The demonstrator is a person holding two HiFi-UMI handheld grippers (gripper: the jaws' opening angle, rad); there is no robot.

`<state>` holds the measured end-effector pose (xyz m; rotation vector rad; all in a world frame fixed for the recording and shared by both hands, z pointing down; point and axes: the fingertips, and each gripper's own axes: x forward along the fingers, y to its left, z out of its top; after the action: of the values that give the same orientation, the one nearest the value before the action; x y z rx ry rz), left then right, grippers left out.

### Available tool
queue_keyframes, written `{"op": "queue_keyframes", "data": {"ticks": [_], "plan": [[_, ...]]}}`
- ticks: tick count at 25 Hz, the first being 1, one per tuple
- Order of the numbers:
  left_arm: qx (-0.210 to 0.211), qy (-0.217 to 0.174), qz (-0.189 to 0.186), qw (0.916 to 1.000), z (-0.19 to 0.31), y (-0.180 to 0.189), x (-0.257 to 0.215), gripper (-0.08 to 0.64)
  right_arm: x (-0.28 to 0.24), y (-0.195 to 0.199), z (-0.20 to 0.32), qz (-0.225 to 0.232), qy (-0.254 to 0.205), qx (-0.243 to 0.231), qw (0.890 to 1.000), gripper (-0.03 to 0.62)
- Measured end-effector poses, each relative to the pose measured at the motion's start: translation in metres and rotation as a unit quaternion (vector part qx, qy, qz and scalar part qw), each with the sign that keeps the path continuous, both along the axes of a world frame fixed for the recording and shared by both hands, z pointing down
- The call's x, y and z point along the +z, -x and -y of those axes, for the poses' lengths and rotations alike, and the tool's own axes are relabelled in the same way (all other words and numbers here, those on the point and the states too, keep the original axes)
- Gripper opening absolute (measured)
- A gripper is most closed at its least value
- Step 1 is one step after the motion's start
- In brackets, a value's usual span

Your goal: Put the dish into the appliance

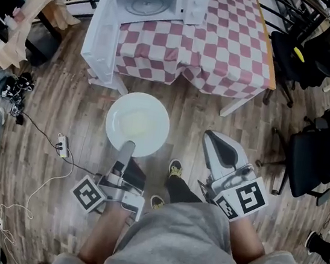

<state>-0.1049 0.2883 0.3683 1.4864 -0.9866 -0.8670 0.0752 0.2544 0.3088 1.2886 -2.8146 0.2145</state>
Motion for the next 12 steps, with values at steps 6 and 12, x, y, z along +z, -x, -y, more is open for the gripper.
{"op": "queue_keyframes", "data": {"ticks": [6,12], "plan": [[-0.015,0.006,-0.002,0.9999,0.033,-0.008,-0.005,0.035,-0.003,-0.012,0.041,0.016,0.001,-0.004,1.0,-0.002],[-0.019,0.009,0.007,0.9998,0.06,-0.021,-0.005,0.035,0.0,-0.023,0.071,0.025,0.004,-0.01,1.0,-0.002]]}}
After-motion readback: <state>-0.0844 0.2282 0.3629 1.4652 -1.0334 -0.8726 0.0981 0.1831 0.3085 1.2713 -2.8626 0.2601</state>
